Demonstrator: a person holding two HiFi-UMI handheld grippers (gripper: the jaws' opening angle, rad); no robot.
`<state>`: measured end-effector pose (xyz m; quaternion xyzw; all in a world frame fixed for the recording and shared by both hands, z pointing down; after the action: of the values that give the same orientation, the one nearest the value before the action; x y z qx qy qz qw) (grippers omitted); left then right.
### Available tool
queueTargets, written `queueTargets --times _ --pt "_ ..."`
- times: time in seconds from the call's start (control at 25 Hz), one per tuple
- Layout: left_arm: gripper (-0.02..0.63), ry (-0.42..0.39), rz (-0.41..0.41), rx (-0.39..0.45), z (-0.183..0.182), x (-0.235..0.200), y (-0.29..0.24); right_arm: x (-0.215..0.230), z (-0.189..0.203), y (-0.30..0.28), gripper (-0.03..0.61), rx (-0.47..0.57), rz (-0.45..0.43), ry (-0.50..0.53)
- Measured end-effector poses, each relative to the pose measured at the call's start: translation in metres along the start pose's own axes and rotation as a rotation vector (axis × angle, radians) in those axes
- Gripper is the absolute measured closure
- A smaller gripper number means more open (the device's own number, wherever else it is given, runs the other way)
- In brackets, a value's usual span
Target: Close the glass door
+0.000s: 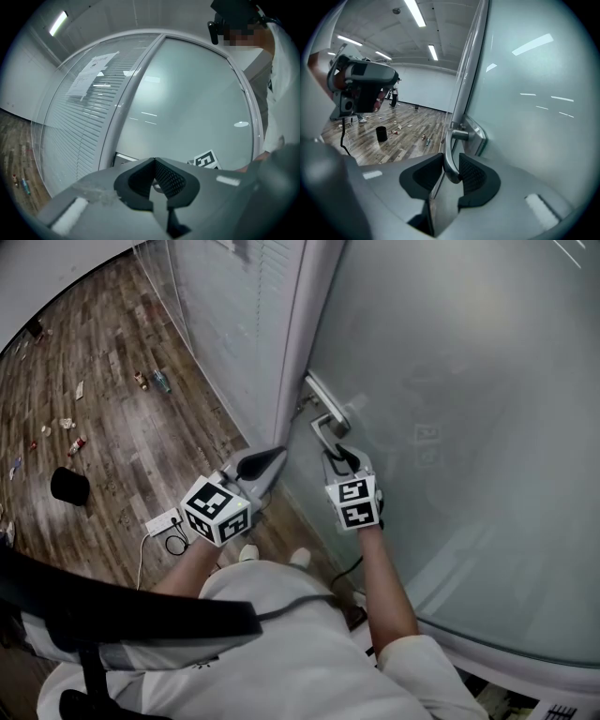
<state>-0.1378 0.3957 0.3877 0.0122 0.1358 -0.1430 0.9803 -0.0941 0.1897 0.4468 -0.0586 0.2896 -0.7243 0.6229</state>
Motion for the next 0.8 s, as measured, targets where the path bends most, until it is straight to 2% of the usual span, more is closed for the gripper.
queueTargets --times 0.24,0.48,0.64,0.8 --pt "0.609 -0.007 -0.001 -0.003 -0.003 -0.008 -0.008 -0.006 -0.010 0.006 0.417 -0.019 0.024 0.022" --pt "0.609 -0.016 0.015 0.018 -0.015 -0.010 -0.014 0.002 -0.031 0.037 0.420 0.099 0.079 -0.048" --pt "0.609 -0.034 0.024 0.020 -0.017 -0.010 -0.016 0.004 -0.039 0.052 0.507 0.212 0.098 -0.135" --pt "0.609 -0.042 0.039 0.018 -0.017 -0.004 -0.017 -0.002 -0.043 0.064 0.543 0.316 0.060 -0.273"
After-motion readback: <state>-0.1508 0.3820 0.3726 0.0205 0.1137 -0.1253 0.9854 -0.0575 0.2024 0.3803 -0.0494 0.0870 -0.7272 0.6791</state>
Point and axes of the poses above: the fingertips, and each gripper's own axes: y backward along the fingers, x to its right, z out of its underside, the point moved 9 cm from there along y, backward along the fingers, and after that the axes turned 2 degrees about y, right-handed, at the moved point
